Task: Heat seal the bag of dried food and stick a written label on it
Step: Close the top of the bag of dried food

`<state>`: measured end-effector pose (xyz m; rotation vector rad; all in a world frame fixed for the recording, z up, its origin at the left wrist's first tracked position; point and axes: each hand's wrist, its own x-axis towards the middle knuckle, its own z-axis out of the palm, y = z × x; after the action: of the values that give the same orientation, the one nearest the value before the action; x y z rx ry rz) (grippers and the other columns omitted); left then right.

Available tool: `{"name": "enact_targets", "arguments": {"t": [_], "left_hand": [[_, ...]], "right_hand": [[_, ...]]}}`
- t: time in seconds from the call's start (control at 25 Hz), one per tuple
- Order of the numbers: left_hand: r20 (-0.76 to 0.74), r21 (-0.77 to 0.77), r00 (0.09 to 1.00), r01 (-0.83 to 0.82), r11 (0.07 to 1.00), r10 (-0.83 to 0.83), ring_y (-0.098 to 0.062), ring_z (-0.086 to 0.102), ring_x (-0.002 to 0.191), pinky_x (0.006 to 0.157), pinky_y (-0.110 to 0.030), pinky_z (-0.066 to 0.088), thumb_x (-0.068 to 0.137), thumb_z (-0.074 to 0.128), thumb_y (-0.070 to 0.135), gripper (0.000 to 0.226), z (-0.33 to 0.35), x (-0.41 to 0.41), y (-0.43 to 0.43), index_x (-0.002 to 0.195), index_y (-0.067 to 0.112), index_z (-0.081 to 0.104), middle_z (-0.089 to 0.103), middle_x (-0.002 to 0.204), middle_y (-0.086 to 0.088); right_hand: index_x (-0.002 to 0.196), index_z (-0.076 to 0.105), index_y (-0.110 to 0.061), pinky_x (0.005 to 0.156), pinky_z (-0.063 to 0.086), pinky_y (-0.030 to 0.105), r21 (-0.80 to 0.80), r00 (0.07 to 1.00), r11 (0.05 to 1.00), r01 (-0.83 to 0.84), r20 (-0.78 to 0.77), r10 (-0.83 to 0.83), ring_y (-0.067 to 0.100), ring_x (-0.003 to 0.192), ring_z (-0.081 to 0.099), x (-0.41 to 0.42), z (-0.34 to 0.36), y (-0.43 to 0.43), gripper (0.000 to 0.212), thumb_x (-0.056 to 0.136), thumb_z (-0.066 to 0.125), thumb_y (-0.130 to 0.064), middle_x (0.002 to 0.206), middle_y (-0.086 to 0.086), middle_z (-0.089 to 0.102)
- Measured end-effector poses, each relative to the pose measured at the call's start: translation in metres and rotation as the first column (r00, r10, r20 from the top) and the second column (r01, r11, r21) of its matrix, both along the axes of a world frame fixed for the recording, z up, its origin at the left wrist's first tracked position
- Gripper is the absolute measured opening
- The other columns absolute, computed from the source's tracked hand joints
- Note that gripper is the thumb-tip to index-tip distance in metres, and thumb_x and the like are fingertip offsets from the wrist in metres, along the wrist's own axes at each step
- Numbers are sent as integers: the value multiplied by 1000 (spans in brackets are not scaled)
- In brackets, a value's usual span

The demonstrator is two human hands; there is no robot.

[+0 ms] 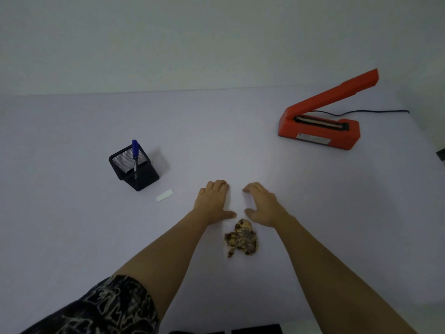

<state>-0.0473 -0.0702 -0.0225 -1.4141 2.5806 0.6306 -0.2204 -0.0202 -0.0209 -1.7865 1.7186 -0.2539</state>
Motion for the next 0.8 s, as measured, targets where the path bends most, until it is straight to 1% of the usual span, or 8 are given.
{"name": "enact_targets", "arguments": {"t": [0.12, 0.24, 0.28, 0.36, 0.44, 0.52, 0.64, 0.8], "left_hand": [[25, 37, 1000, -5, 999, 4, -27, 29, 130, 104, -41, 29, 75, 65, 55, 87, -1, 1, -1, 140, 10, 27, 26, 148, -5], [24, 118, 996, -87, 989, 85, -27, 30, 129, 102, -44, 29, 77, 63, 48, 77, 3, -5, -3, 138, 13, 31, 29, 146, -4], [6, 171, 988, -156, 973, 157, -27, 31, 128, 101, -44, 29, 78, 63, 43, 70, 6, -8, -4, 136, 15, 34, 32, 145, -4], [-70, 237, 926, -346, 908, 371, -25, 35, 125, 97, -43, 29, 76, 62, 31, 59, 16, -17, -7, 131, 19, 42, 40, 139, -2], [-195, 151, 845, -476, 866, 498, -23, 39, 120, 91, -39, 29, 74, 60, 21, 52, 28, -33, -12, 124, 19, 47, 45, 133, 0], [-321, 58, 810, -500, 864, 490, -24, 42, 116, 86, -37, 31, 70, 55, 21, 51, 39, -58, -21, 120, 15, 49, 47, 129, -2], [-477, 175, 750, -431, 885, 459, -26, 45, 118, 94, -38, 41, 72, 52, 19, 55, 47, -112, -42, 126, 10, 47, 47, 131, -7], [-461, 304, 748, -373, 877, 478, -26, 45, 127, 101, -32, 38, 86, 55, 5, 59, 42, -195, -82, 140, 6, 33, 39, 144, -13]], "right_hand": [[124, 47, -3, 99, 41, 44, 40, 999, 999, 7, 42, -9, 26, 117, 46, 0, -4, -6, 59, 70, 61, -21, 125, 11, 46], [128, 46, -3, 103, 37, 31, 106, 984, 991, 84, 150, -100, 23, 121, 43, -1, -5, -15, 54, 77, 63, -10, 128, 10, 43], [126, 49, -4, 99, 38, 28, 124, 956, 979, 162, 225, -187, 21, 120, 45, 0, -3, -16, 49, 79, 63, -8, 126, 9, 45], [120, 55, -8, 90, 41, 25, 165, 828, 915, 367, 389, -403, 19, 114, 49, -5, 2, -19, 39, 81, 61, -6, 117, 3, 48], [114, 59, -11, 84, 42, 24, 152, 713, 839, 523, 461, -528, 15, 107, 51, -25, 9, -26, 32, 82, 60, -6, 114, 2, 50], [111, 58, -8, 84, 40, 24, 54, 681, 774, 630, 440, -585, 14, 100, 50, -60, 14, -35, 28, 82, 60, -6, 116, 9, 53], [109, 53, 0, 86, 41, 28, -100, 621, 637, 765, 377, -687, 24, 101, 53, -129, 22, -54, 29, 81, 61, -4, 114, 19, 55], [129, 37, 5, 99, 40, 44, -205, 512, 479, 854, 160, -844, 38, 117, 45, -227, 26, -80, 59, 79, 64, -11, 127, 25, 45]]}}
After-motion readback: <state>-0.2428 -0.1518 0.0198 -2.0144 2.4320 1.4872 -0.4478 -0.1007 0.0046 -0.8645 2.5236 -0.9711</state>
